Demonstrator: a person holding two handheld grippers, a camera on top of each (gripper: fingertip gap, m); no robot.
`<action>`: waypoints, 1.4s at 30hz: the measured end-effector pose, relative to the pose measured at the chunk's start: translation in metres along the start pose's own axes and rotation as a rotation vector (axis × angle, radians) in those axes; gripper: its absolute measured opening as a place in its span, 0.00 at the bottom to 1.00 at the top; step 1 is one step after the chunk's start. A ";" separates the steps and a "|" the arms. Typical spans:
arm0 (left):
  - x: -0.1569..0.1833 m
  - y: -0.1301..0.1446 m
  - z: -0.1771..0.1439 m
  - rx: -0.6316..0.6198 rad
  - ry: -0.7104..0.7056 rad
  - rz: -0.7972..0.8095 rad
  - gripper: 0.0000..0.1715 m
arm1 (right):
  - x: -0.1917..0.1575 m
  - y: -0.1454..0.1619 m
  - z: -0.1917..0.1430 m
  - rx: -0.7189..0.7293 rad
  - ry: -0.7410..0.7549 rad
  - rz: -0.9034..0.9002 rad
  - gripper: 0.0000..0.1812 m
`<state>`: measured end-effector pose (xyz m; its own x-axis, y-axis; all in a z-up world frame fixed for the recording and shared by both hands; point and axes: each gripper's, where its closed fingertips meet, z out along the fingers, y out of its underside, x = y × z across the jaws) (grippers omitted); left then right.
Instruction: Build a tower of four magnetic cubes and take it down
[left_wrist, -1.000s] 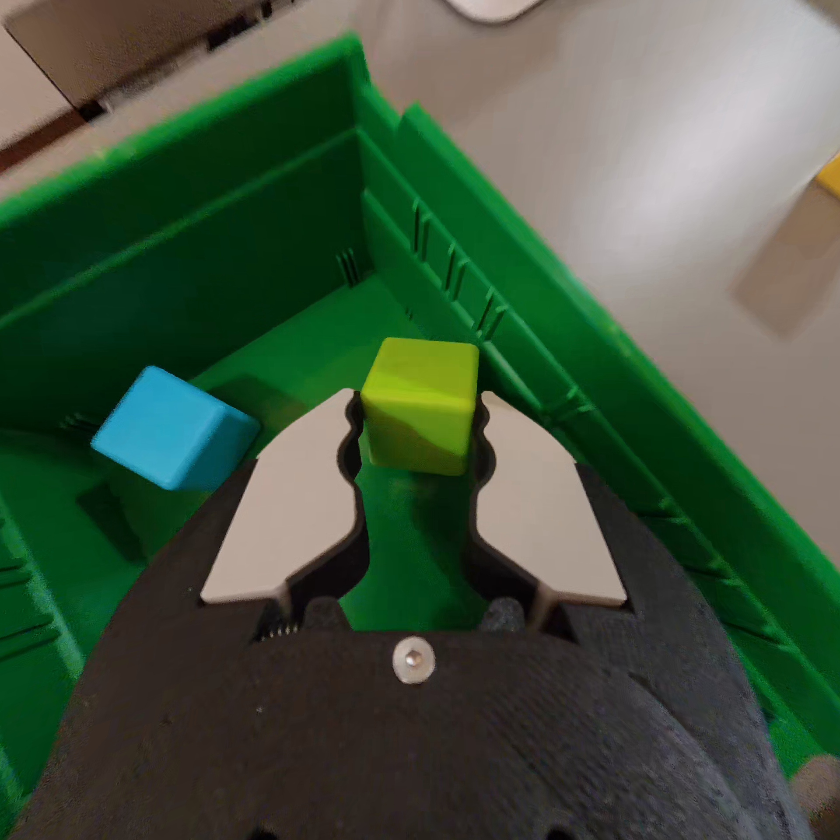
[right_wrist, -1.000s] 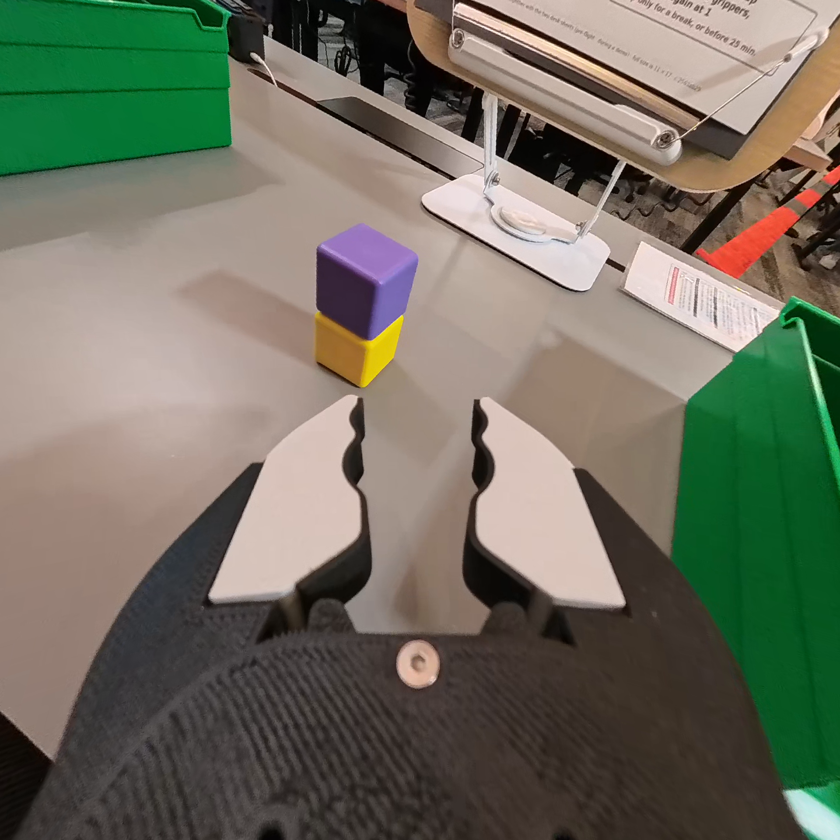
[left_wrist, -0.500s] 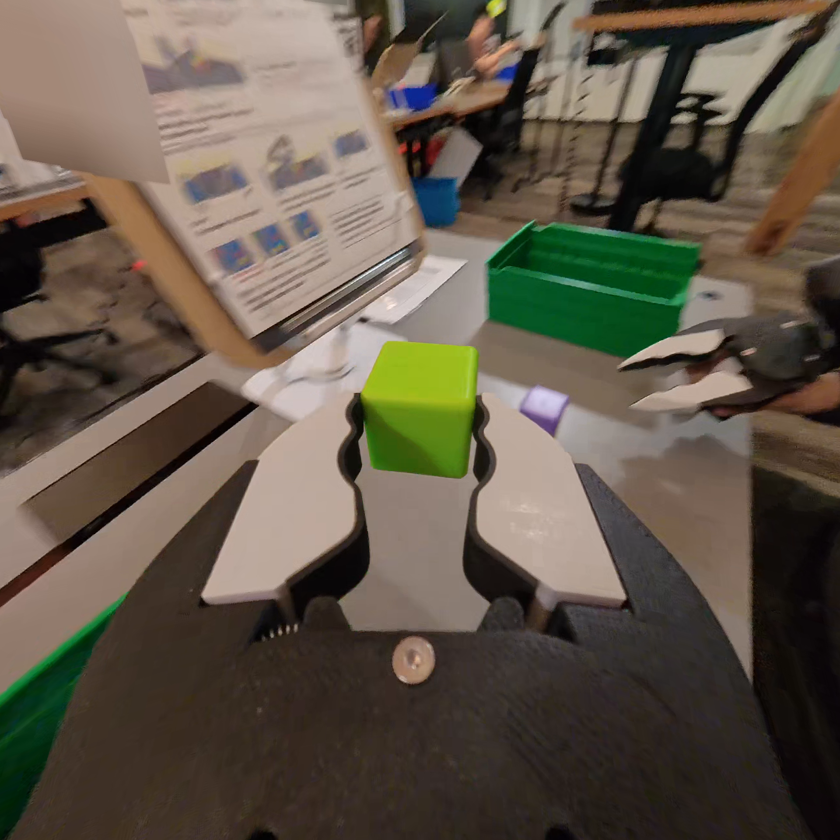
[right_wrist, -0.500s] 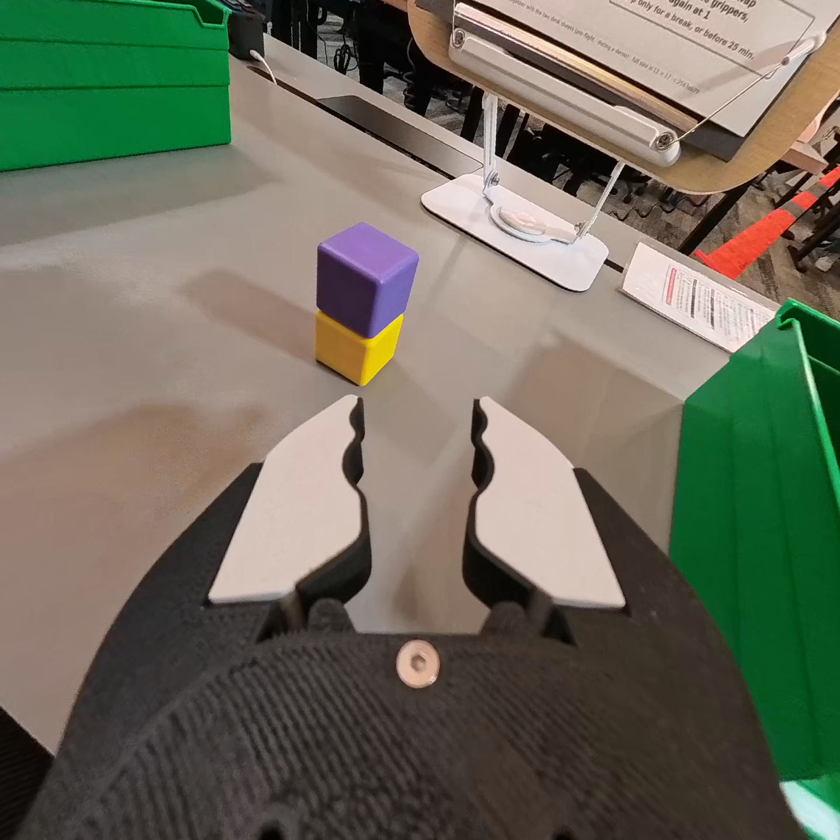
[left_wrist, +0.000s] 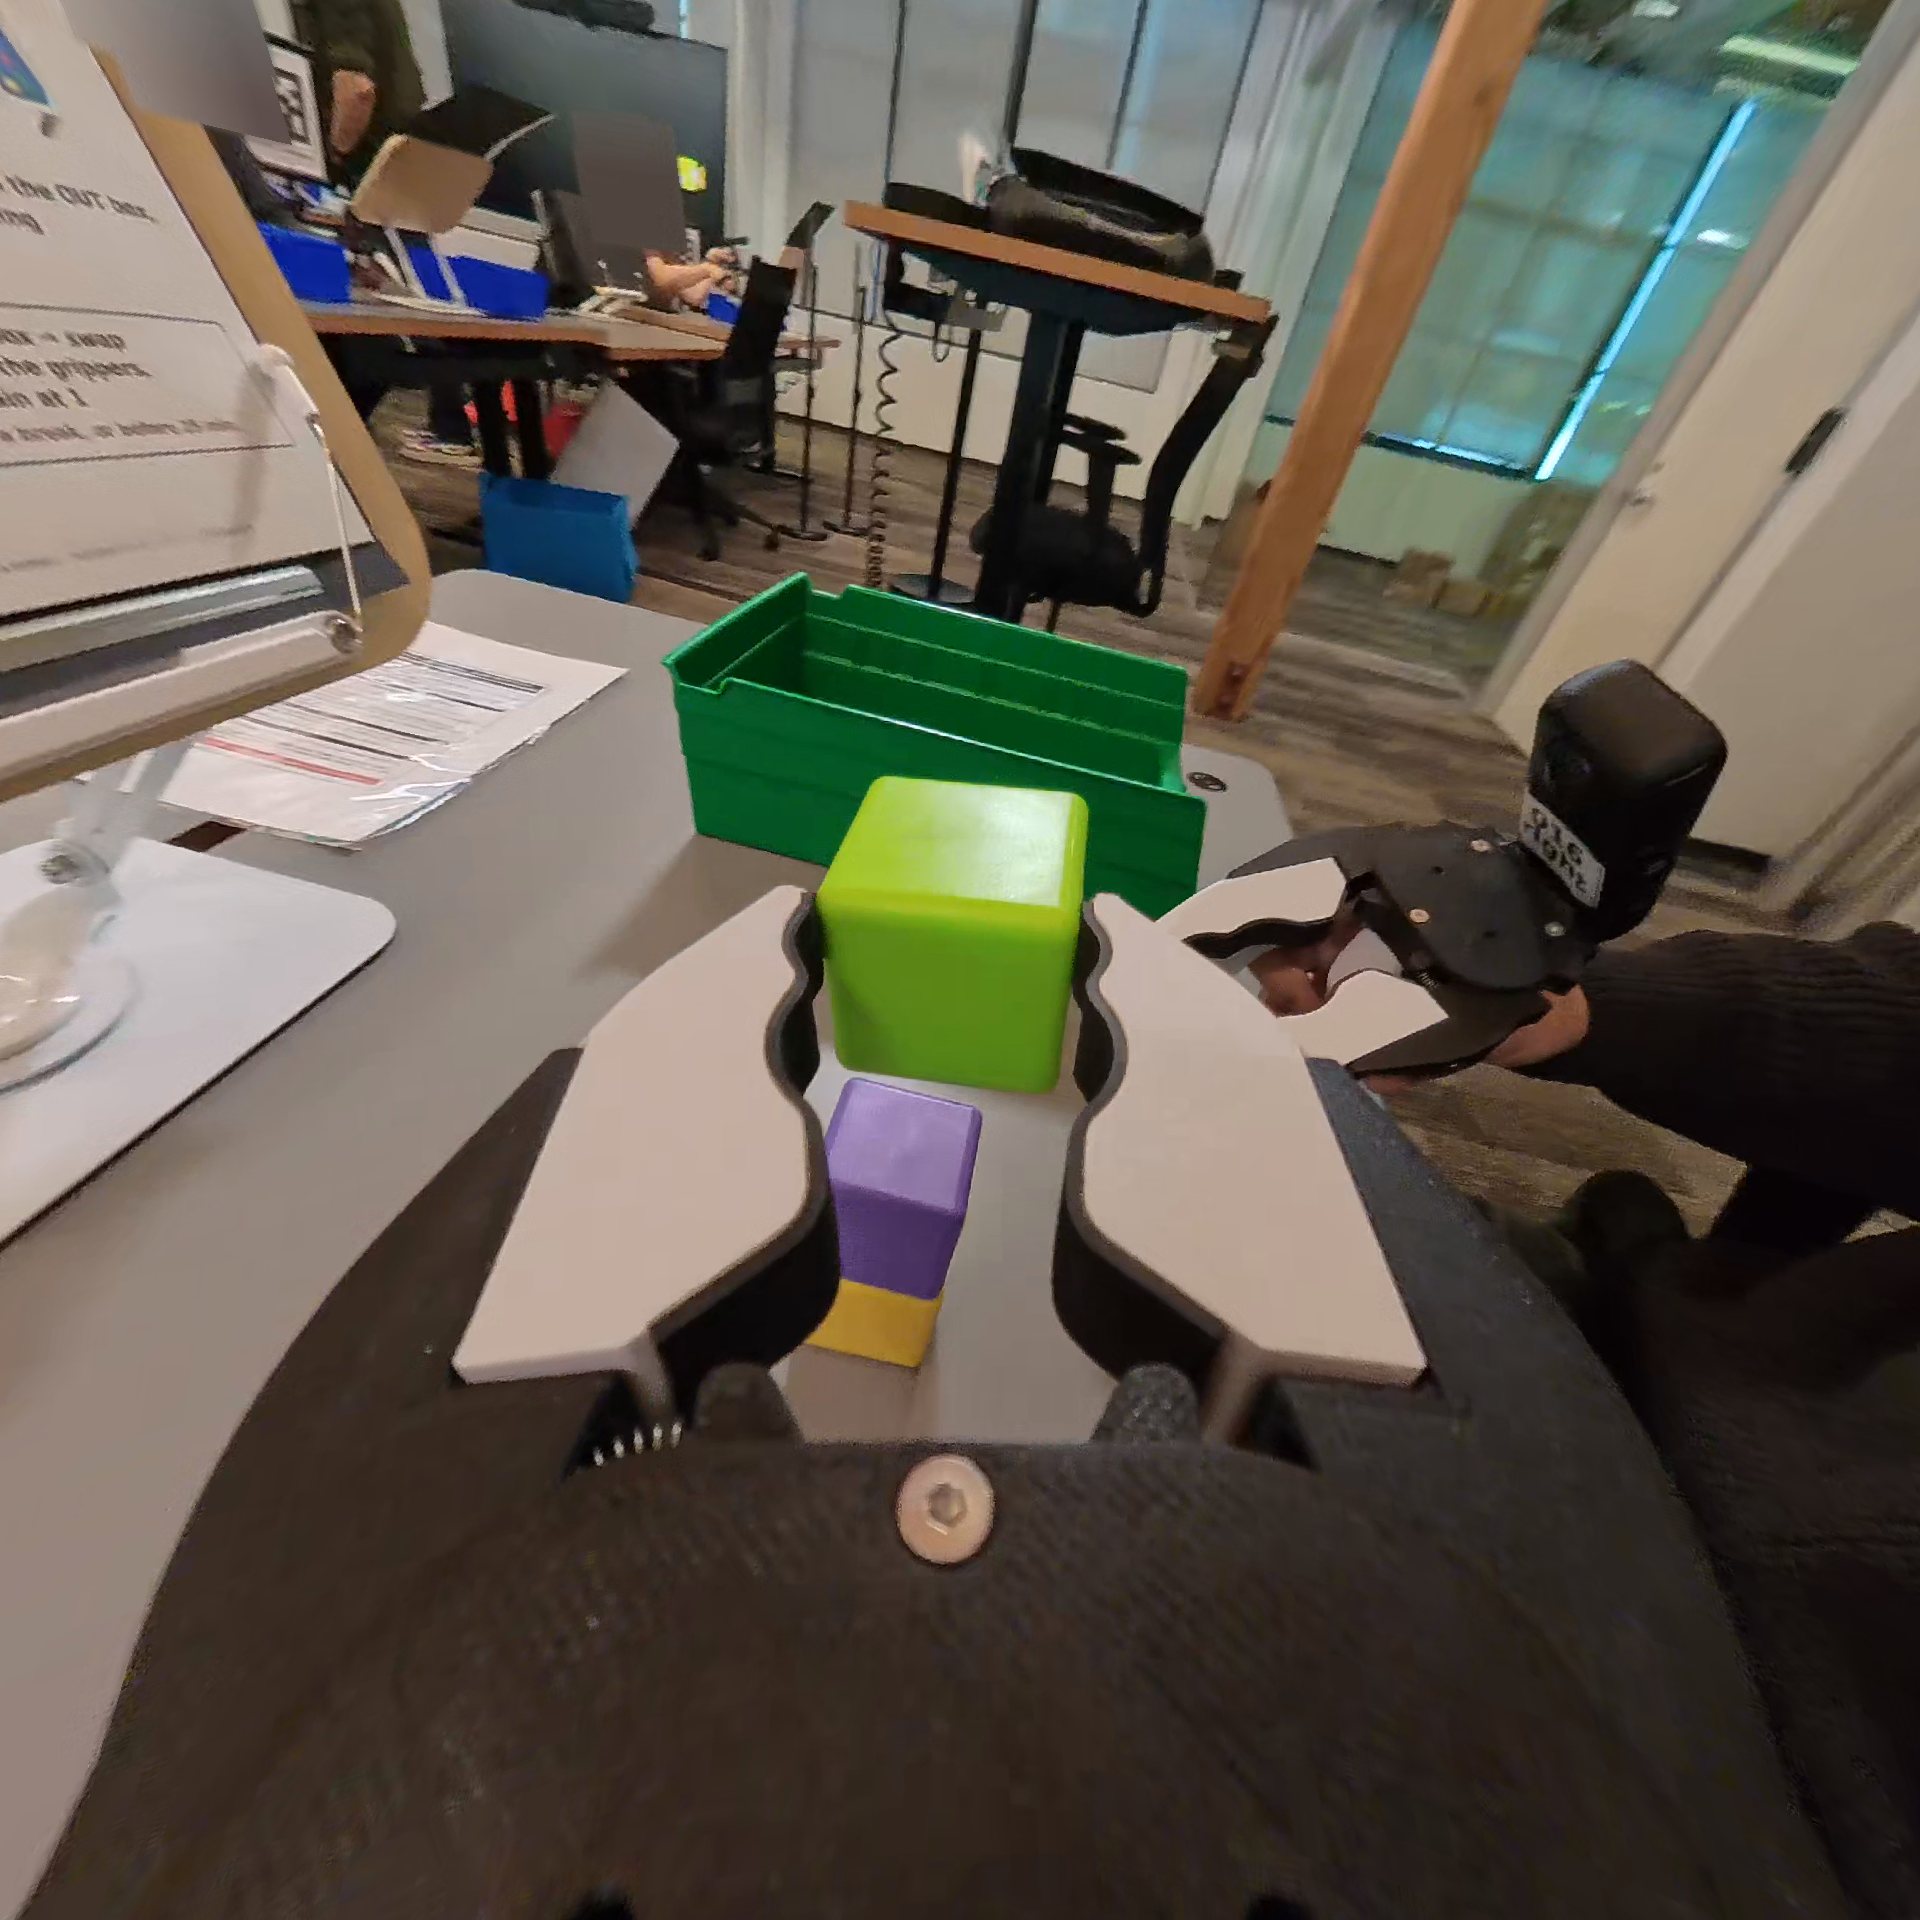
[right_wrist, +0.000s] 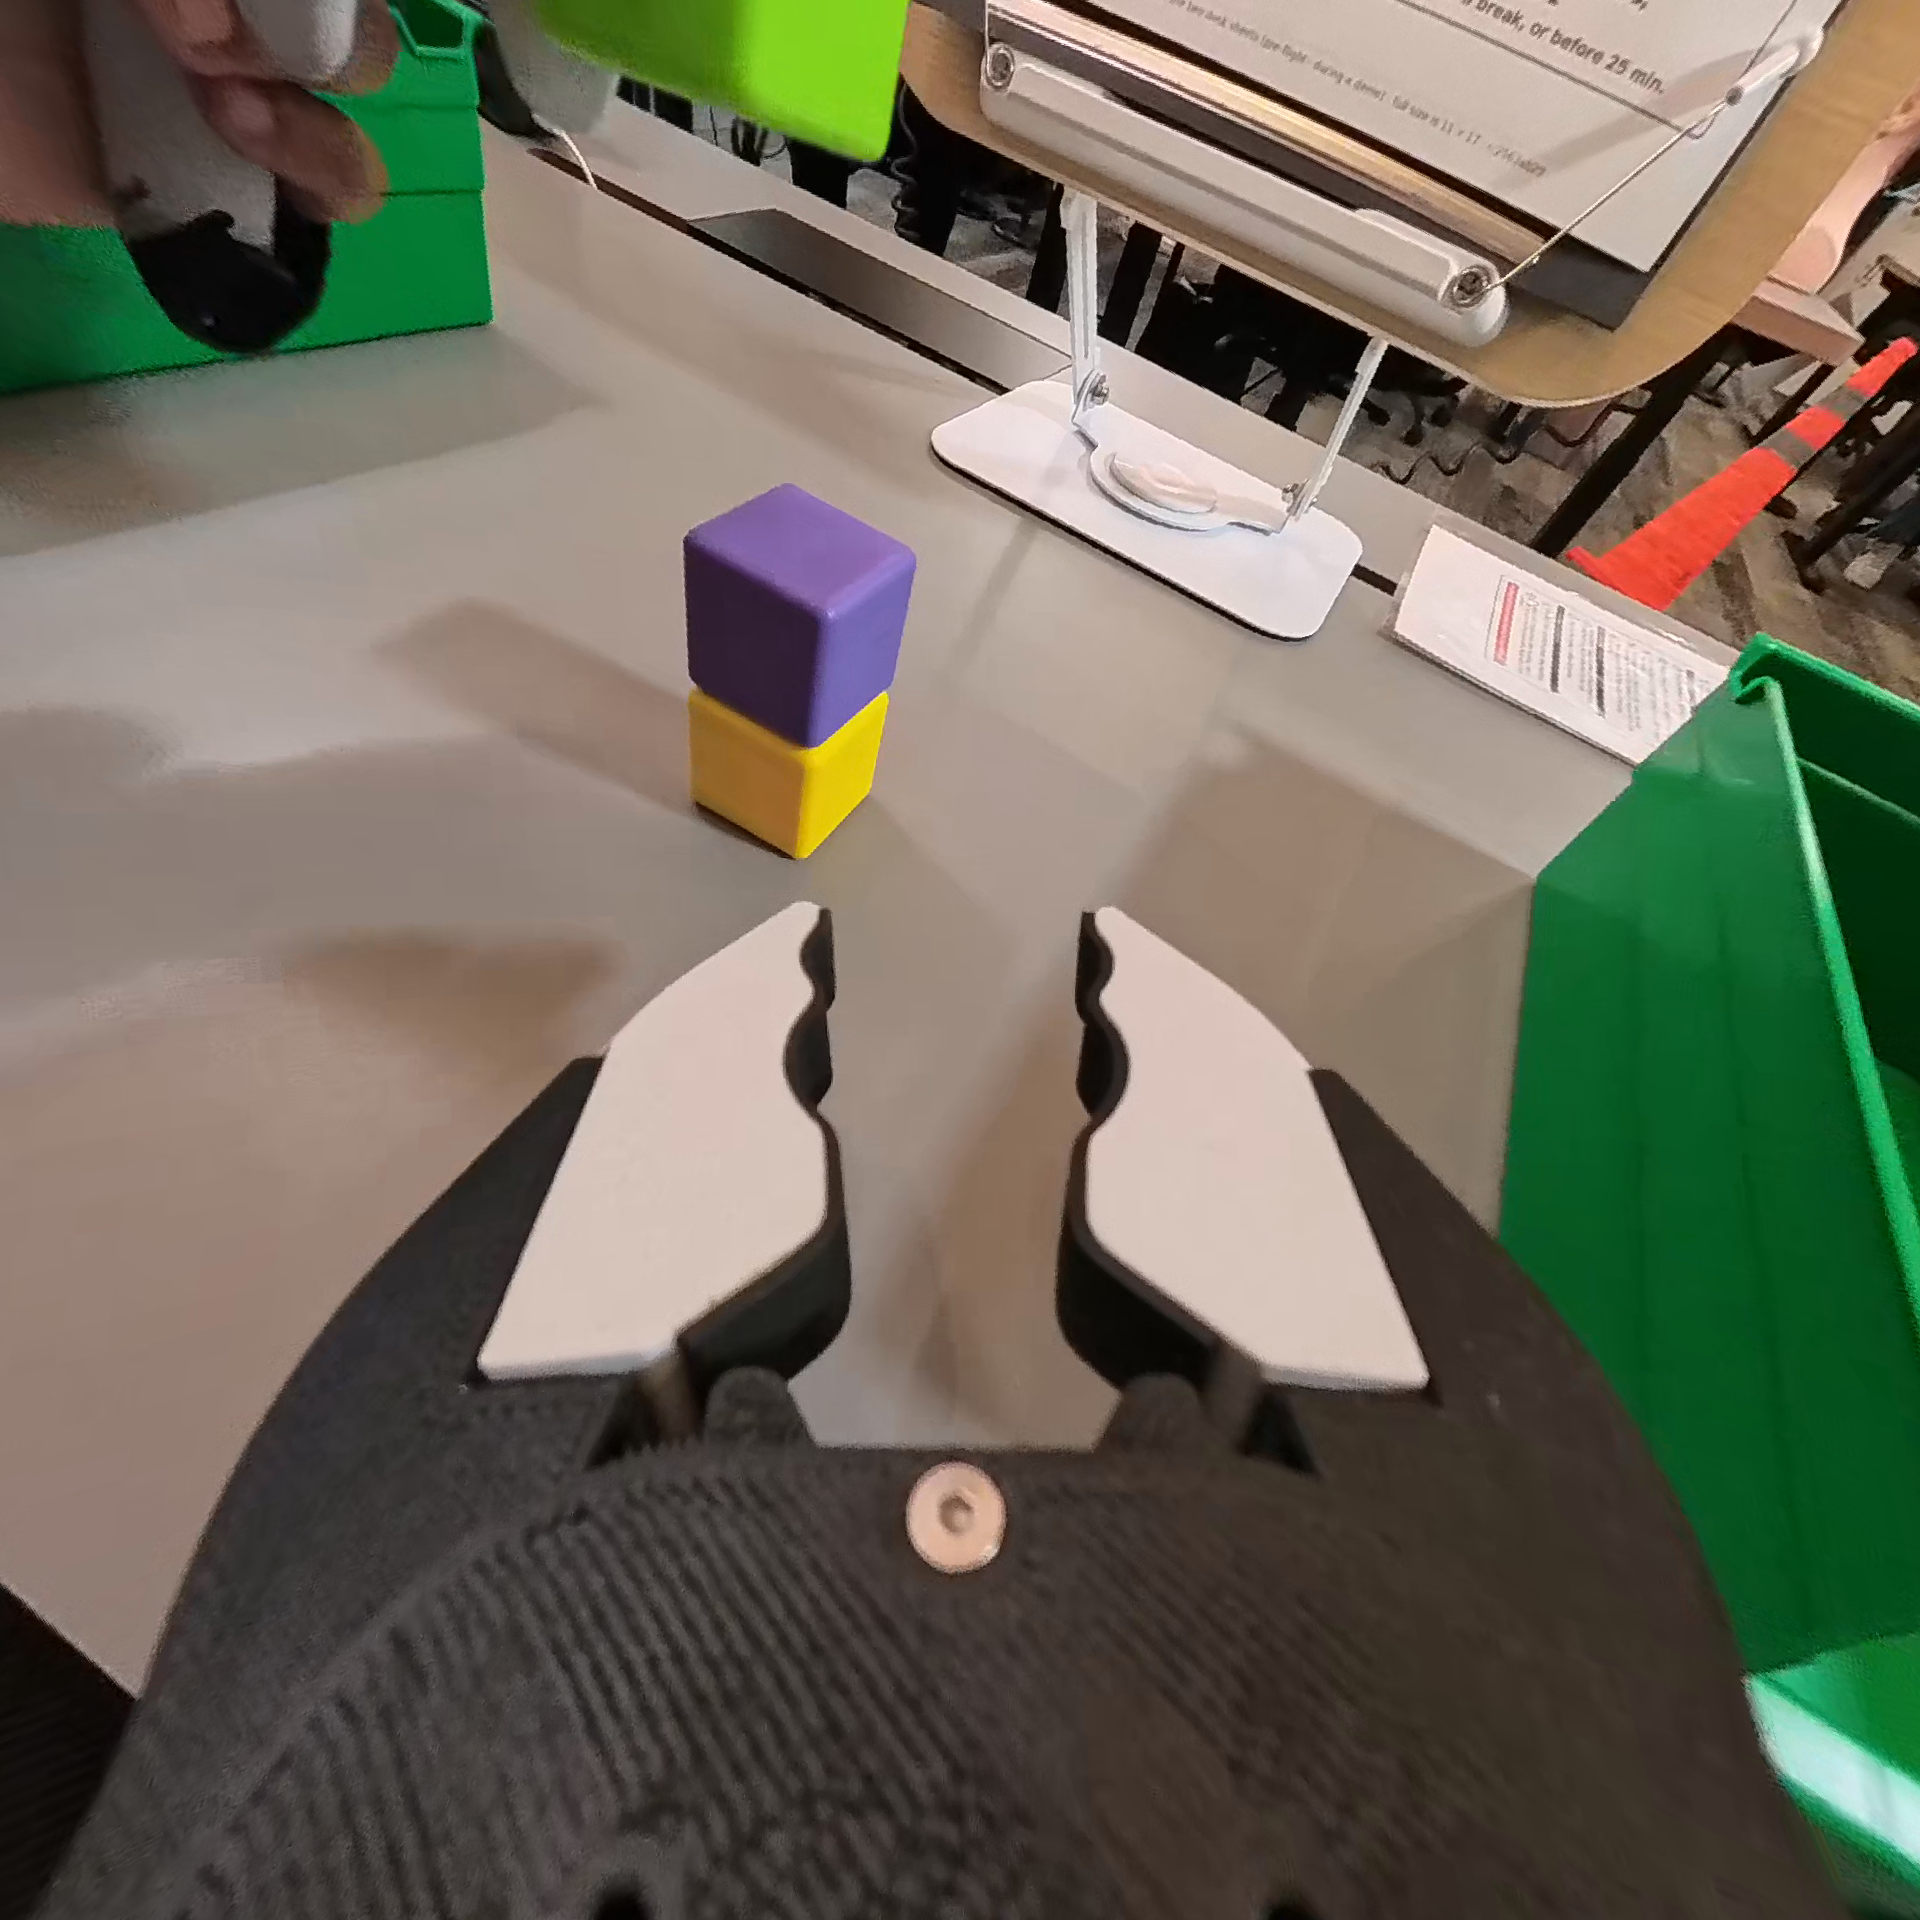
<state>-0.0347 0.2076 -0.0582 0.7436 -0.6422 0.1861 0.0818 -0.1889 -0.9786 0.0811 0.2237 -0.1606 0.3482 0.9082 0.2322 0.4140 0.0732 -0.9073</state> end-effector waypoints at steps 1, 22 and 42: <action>-0.001 0.002 0.001 -0.005 0.018 -0.011 0.27 | 0.000 0.001 0.000 -0.002 0.000 0.001 0.25; -0.010 0.041 0.031 -0.084 0.057 0.008 0.27 | 0.011 0.013 -0.018 -0.030 0.058 0.010 0.24; -0.011 0.059 0.033 -0.131 0.054 0.024 0.27 | 0.010 0.013 -0.017 -0.031 0.053 0.007 0.24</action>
<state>-0.0159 0.2276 -0.1206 0.7071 -0.6862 0.1710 -0.0250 -0.2659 -0.9637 0.1045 0.2261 -0.1642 0.3953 0.8853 0.2450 0.4368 0.0534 -0.8979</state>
